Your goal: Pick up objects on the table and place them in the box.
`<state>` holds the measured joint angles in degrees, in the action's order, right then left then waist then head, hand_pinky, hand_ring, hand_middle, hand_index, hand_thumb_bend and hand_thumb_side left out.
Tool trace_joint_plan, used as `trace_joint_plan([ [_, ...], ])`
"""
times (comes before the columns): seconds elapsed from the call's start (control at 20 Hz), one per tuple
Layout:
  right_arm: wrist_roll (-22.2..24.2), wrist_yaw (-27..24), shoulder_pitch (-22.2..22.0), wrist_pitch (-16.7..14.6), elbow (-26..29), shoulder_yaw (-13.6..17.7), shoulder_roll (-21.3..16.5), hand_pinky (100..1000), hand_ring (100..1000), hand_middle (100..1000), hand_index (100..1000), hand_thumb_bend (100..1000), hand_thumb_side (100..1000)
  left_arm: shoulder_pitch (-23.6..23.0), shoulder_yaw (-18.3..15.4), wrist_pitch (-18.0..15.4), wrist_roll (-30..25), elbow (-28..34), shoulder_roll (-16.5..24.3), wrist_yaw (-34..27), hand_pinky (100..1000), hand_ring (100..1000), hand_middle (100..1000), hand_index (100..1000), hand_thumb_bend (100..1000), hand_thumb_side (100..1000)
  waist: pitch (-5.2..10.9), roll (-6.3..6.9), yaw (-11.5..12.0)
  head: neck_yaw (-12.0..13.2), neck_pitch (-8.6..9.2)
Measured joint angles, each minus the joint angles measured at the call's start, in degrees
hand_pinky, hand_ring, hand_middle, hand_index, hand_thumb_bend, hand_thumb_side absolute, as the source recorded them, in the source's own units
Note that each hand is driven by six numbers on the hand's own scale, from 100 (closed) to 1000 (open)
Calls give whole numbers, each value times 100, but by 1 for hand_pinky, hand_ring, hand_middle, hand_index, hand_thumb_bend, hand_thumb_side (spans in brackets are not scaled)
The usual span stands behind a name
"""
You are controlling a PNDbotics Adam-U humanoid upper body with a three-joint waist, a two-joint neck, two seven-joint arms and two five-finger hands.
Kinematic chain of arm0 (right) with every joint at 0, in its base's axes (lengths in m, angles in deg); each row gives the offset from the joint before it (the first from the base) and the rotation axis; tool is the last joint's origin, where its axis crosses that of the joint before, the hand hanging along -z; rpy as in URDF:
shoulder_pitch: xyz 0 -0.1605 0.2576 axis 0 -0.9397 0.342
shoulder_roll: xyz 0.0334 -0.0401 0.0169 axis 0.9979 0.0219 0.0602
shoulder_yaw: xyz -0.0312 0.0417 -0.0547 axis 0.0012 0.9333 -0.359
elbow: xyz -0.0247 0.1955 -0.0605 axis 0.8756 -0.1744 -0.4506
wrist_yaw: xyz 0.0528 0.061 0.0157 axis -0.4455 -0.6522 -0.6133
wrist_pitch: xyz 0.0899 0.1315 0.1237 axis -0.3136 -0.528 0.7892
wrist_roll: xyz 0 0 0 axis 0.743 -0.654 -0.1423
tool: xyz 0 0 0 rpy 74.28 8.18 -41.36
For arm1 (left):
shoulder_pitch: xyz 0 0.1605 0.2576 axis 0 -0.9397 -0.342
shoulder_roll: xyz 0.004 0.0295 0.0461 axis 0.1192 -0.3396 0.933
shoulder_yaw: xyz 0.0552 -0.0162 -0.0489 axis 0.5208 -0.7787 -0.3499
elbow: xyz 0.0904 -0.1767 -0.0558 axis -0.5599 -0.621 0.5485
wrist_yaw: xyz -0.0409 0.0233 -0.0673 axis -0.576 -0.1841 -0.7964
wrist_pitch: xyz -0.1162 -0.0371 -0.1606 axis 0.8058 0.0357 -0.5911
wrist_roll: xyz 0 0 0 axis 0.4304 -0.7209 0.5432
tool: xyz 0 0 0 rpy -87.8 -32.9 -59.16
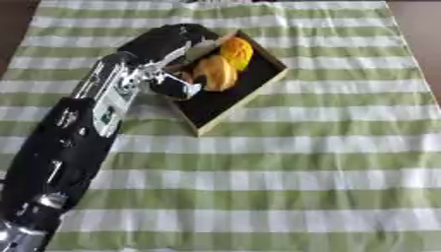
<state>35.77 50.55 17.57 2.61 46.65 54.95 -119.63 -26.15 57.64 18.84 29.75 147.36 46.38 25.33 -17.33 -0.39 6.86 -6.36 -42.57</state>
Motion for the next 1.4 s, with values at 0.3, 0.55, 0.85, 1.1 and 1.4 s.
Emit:
trace_joint_plan([
  [0.3,-3,0,-7,0,0,-1,0,880,845,623,788,100,462,-9,-37,-55,245,111,1,72,939,996,871,952,536,525,2,14,23,-1,-1],
  [0.55,-24,0,-5,-21,0,5,0,880,844,626,789,100,420,-91,-151,111,484,493,60,-332,767,914,792,891,160,403,6,14,32,-5,-2],
  [0.85,-156,-1,-13,-150,0,142,0,879,844,629,790,100,392,-412,-801,593,1379,1914,885,-2703,623,809,703,825,100,496,20,44,68,-89,-18],
  [1.1,-301,-2,-110,-264,0,283,0,878,843,631,789,100,386,-1035,-1379,693,2146,3240,1759,-4814,638,802,705,835,100,497,-22,-6,90,-109,0],
  [1.4,-503,2,-166,-458,0,425,155,878,843,633,790,100,380,-1952,-1956,463,2994,4551,2467,-6093,653,803,712,838,100,451,-115,-97,107,-15,59],
])
